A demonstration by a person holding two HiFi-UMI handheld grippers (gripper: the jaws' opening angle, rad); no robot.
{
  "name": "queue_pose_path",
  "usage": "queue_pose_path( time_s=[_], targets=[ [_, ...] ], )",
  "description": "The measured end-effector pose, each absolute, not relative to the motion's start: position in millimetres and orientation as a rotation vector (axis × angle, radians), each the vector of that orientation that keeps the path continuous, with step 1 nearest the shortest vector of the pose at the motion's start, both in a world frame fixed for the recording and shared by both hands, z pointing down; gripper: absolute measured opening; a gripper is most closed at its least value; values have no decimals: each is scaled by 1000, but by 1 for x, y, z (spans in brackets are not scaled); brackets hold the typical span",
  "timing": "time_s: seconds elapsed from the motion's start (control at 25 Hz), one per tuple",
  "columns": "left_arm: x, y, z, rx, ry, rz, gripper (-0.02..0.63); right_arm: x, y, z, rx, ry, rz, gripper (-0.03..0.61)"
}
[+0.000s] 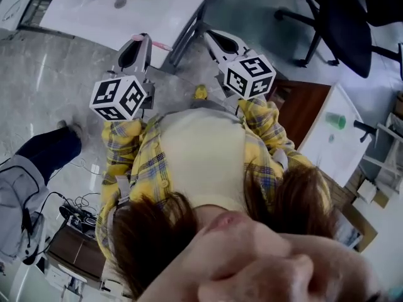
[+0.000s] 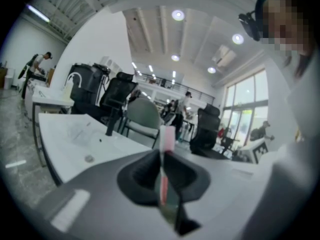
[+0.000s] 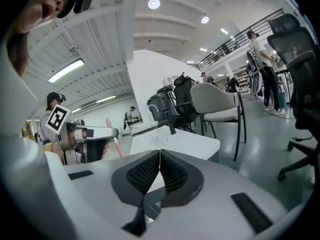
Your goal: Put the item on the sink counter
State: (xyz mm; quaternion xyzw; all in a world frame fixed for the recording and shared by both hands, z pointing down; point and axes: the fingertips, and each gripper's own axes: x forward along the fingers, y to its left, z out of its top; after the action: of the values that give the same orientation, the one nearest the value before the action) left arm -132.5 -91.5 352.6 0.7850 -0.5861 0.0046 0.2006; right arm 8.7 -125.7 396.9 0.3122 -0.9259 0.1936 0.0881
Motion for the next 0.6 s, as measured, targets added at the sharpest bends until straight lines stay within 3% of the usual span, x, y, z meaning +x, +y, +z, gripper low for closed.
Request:
queue_pose_path(
  time_s=[0.6],
  targets=[
    [-101, -164, 355, 2180, -1684, 33, 23, 45, -177, 405, 899, -2782, 581, 14]
  ],
)
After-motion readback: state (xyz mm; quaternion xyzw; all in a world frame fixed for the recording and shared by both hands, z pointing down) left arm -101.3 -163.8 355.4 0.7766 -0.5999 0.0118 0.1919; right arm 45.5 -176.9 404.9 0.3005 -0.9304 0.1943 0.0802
